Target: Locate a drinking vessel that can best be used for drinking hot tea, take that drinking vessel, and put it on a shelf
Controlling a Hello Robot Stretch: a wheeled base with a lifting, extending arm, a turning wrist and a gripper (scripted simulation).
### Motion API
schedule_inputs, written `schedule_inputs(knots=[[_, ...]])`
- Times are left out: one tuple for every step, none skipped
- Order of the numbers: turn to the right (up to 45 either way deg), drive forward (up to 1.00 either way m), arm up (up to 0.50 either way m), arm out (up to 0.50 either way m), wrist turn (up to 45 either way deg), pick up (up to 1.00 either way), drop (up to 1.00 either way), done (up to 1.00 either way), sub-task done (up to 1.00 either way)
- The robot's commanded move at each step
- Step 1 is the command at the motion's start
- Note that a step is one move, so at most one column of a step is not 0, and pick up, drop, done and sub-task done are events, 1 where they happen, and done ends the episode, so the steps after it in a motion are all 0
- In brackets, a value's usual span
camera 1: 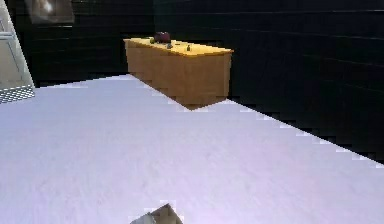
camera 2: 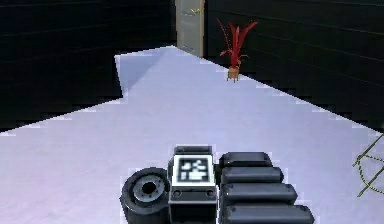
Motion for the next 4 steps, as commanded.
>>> schedule_inputs(knots=[[3.0, 0.0, 0.0, 0.0, 0.0, 0.0, 0.0, 0.0, 0.0], [-45.0, 0.0, 0.0, 0.0, 0.0, 0.0, 0.0, 0.0, 0.0], [-45.0, 0.0, 0.0, 0.0, 0.0, 0.0, 0.0, 0.0, 0.0], [-45.0, 0.0, 0.0, 0.0, 0.0, 0.0, 0.0, 0.0, 0.0]])
